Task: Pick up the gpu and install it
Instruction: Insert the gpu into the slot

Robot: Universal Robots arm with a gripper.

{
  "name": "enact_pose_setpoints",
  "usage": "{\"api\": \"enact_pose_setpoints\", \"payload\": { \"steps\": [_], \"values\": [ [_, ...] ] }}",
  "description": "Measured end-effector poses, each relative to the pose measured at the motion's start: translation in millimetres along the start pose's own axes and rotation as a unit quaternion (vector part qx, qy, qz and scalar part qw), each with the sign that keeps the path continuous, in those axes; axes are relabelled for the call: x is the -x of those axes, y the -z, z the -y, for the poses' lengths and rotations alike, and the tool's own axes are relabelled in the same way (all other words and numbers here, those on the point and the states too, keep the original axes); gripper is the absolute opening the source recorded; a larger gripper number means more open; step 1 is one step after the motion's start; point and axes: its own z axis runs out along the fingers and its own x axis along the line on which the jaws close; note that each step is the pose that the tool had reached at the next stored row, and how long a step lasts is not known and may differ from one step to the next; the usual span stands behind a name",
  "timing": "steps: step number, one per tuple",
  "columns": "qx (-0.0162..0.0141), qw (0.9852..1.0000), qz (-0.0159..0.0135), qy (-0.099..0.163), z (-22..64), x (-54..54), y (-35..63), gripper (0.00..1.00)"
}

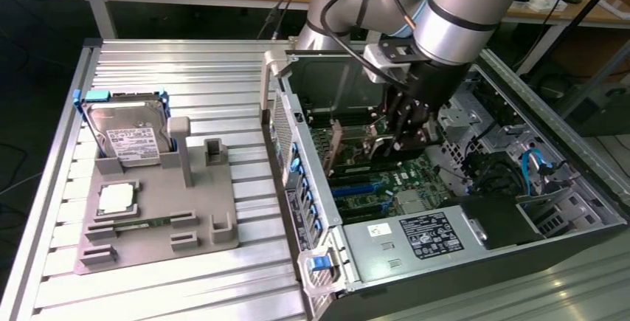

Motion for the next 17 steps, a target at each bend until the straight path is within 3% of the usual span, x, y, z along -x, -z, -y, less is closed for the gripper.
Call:
{"api": "enact_pose_setpoints", "payload": {
  "steps": [9,13,17],
  "values": [
    [-0.0001,1.0,0.0003,-0.003,-0.8,0.1,-1.4,0.27],
    [0.0,1.0,0.0001,-0.003,-9.1,0.1,-8.5,0.27],
    [-0.0006,1.0,0.0002,-0.003,-9.1,0.2,-14.5,0.27]
  ]
}}
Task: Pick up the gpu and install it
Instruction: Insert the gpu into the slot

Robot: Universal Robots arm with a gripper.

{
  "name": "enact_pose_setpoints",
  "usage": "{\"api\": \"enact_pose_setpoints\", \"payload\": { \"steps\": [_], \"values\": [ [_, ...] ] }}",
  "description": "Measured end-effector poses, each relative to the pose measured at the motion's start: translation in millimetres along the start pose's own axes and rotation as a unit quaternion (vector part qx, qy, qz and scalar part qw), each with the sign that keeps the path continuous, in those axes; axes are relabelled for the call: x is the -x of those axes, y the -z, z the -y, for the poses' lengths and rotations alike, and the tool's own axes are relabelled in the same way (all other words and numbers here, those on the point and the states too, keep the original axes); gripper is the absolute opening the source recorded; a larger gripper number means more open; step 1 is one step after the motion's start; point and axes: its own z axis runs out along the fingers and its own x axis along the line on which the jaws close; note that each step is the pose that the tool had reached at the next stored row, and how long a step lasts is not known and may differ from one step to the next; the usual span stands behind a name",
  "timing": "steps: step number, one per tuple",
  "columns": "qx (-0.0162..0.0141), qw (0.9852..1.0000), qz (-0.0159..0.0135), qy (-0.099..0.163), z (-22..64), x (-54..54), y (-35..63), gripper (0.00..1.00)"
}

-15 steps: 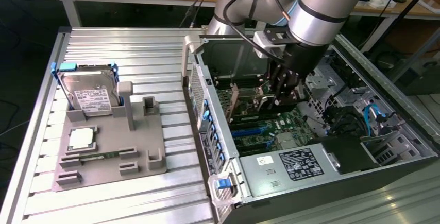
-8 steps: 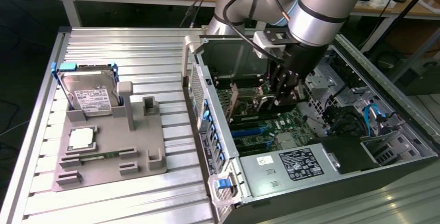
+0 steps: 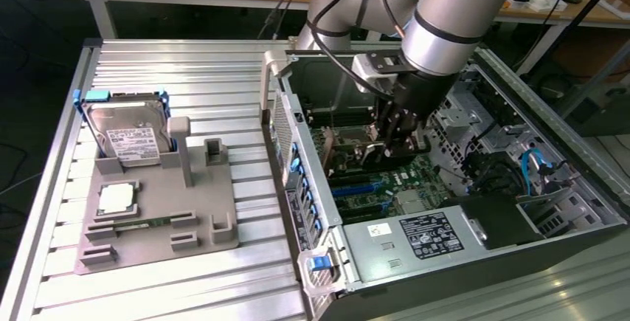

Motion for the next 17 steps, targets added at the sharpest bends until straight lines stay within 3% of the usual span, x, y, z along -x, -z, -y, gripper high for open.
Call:
{"api": "enact_pose_setpoints", "payload": {
  "steps": [17],
  "values": [
    [-0.0003,1.0,-0.0001,0.0,-2.3,-0.4,-34.1,0.27]
  ]
}}
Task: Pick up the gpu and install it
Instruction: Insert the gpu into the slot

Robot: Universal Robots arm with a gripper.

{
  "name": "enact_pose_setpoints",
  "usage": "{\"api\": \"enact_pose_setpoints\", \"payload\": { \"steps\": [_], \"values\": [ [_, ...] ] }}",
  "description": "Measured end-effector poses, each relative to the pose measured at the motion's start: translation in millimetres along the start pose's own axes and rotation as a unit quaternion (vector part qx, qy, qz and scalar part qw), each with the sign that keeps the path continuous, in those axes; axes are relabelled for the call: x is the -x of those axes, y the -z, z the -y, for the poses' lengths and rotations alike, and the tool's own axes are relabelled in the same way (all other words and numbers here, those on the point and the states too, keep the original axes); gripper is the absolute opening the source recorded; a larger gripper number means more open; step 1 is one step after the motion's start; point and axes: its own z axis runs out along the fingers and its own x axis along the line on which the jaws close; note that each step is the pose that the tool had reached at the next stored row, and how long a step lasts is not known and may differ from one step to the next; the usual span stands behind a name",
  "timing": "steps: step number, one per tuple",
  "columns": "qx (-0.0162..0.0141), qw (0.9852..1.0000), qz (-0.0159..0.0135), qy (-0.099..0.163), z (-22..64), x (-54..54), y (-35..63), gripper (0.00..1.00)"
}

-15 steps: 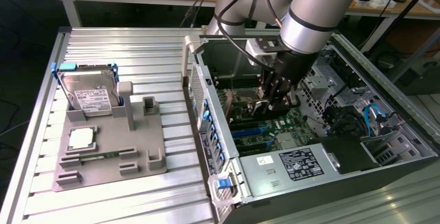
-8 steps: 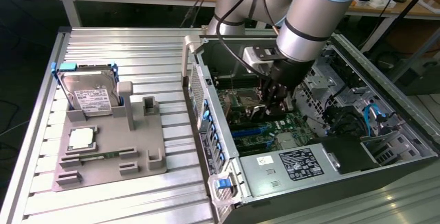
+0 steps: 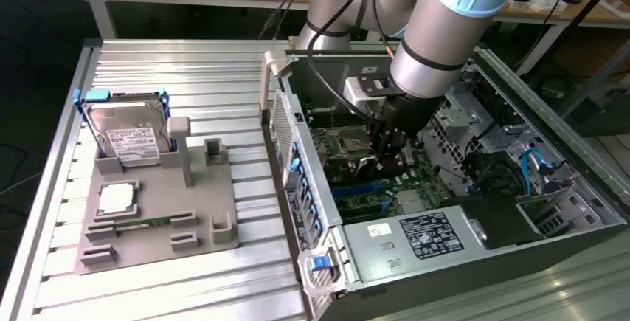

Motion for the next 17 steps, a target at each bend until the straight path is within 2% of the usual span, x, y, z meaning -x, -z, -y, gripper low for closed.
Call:
{"api": "enact_pose_setpoints", "payload": {
  "steps": [4,11,17],
  "values": [
    [0.0,1.0,0.0,0.0,-4.5,-0.2,-3.9,0.27],
    [0.0,1.0,0.0001,0.0,-4.8,-5.5,-4.6,0.27],
    [0.0,1.0,0.0,0.0,-7.3,-5.7,-5.4,0.27]
  ]
}}
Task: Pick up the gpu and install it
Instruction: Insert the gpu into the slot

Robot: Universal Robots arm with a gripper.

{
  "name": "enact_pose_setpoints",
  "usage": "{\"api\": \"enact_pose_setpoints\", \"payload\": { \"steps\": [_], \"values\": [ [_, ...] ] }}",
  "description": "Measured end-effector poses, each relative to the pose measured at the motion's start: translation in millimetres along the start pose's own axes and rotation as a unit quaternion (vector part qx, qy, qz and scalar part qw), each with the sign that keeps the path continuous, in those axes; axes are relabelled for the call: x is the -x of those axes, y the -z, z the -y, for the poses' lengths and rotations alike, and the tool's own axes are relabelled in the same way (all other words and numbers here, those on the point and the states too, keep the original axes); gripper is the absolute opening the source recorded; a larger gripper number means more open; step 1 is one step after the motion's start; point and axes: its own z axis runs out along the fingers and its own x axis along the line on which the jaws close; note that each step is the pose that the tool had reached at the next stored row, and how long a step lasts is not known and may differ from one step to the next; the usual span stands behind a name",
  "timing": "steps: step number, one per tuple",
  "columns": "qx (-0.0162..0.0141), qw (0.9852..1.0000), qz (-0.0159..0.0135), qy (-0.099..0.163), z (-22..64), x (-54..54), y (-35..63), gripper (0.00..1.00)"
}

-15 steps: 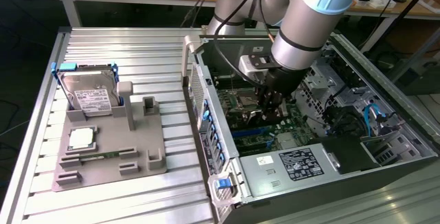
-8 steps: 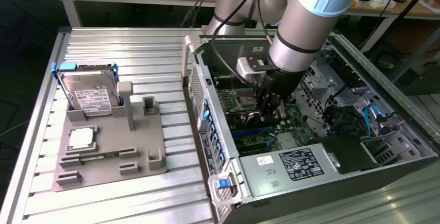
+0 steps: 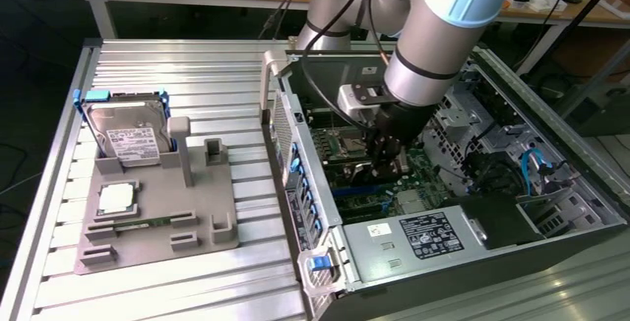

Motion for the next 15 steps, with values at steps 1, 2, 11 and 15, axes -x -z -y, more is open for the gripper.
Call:
{"api": "enact_pose_setpoints", "payload": {
  "steps": [1,2,11,15],
  "values": [
    [0.0,1.0,-0.0001,0.0,-0.2,0.0,-0.1,0.27],
    [0.0,1.0,0.0,0.0,-0.4,-0.1,-0.3,0.27],
    [0.0,1.0,0.0,0.0,-1.3,-2.3,-4.2,0.27],
    [-0.0001,1.0,0.0003,0.0,-3.2,-2.3,-4.3,0.27]
  ]
}}
